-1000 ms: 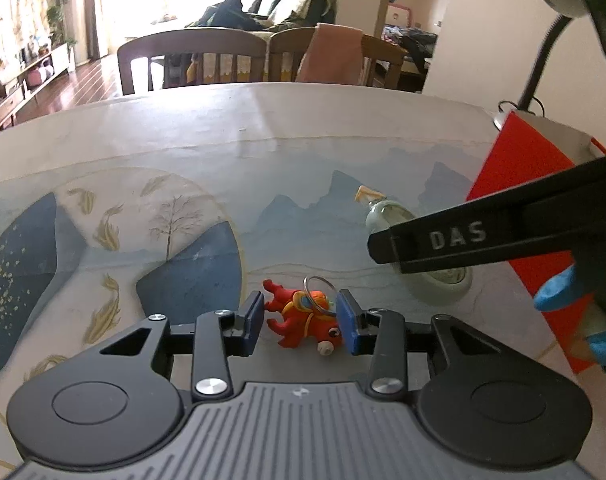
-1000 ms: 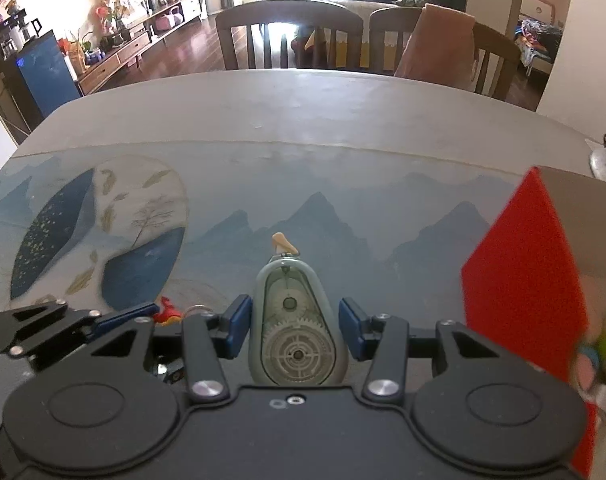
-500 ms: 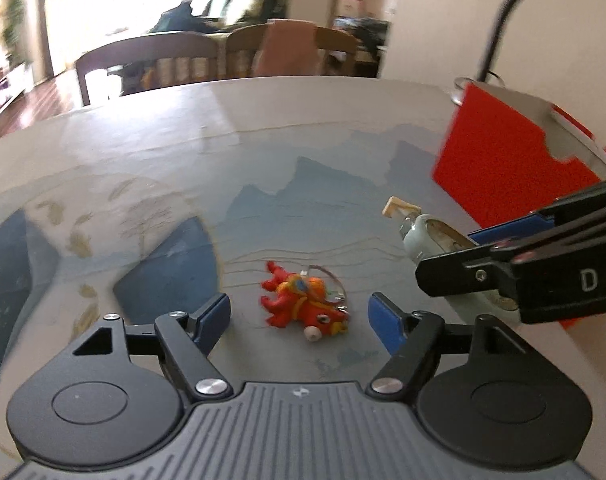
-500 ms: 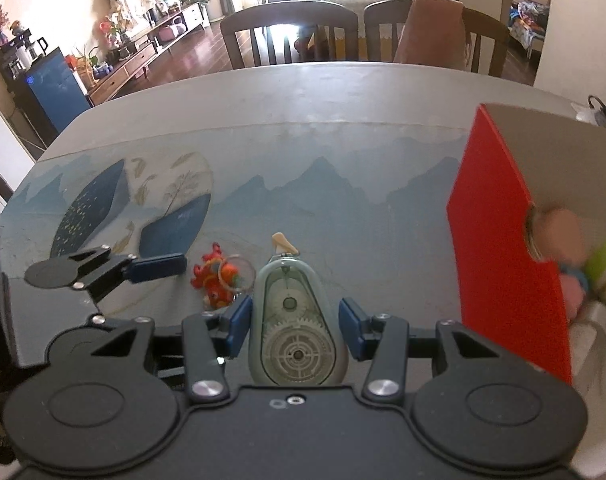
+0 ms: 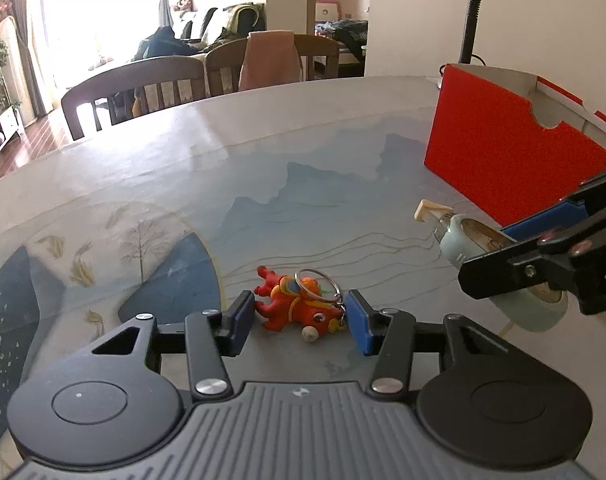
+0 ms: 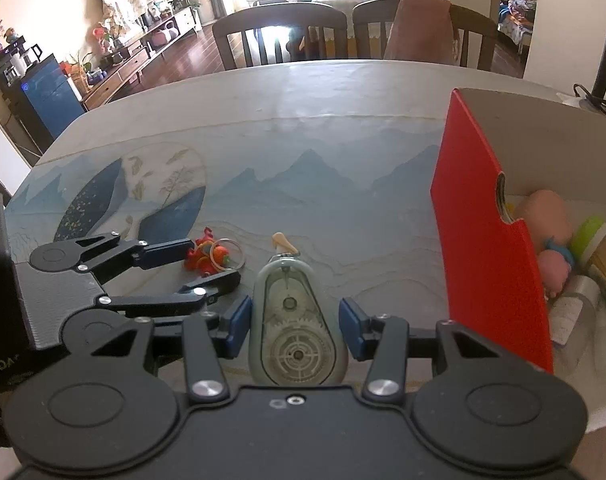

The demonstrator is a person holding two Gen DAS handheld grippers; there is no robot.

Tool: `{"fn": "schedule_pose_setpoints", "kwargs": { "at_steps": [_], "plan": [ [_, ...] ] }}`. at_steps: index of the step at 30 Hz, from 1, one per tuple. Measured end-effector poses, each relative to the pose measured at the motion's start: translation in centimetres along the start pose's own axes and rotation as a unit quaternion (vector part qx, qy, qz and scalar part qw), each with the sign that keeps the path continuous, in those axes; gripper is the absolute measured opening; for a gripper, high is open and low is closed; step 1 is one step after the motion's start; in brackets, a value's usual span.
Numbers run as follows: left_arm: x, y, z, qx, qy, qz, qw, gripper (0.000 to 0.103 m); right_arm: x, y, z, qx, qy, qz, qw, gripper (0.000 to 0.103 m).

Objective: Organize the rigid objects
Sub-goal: 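Grasp the white tape dispenser with the right tool while the left tool grasps the dragon keychain, then carry the tape dispenser and dragon keychain into the red shoebox with both tools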

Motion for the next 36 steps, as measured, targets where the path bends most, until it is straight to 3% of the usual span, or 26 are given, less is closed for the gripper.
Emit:
{"fn": "schedule_pose_setpoints", "kwargs": {
  "at_steps": [8, 17, 27, 36],
  "plan": [
    [1.1, 0.2, -0.4, 0.041, 0.009, -0.014, 0.9990, 0.048, 1.9, 0.2, -0.7, -0.006, 0.008, 0.010, 1.000, 0.047],
    [4.9, 0.6, -0.2, 0.067, 0.037, -0.012, 0.9970, 0.048, 4.6, 1.7, -2.2, -0.022, 0.020, 0.017, 0.999, 0.047],
    [10.4, 0.5, 0.7, 0.076, 0.064, -0.024, 0.9948, 0.048, 9.0, 3.3, -4.2, -0.045, 0.032, 0.030, 0.998, 0.047],
    [14.7, -1.3, 2.8, 0.054, 0.077, -0.019, 0.9954, 0.048, 13.3, 3.4, -3.9, -0.062, 0.047, 0.062, 0.995, 0.047]
  ]
}}
Point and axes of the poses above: each gripper's, at about its wrist camera, not at the fingertips, and x roughly against the way its jaws point, z to its right, y to its underside, the point moved 5 cm from there along -x, roughly the way its jaws point, and after that the axes turned 8 degrees about x, right-handed, at the moved point
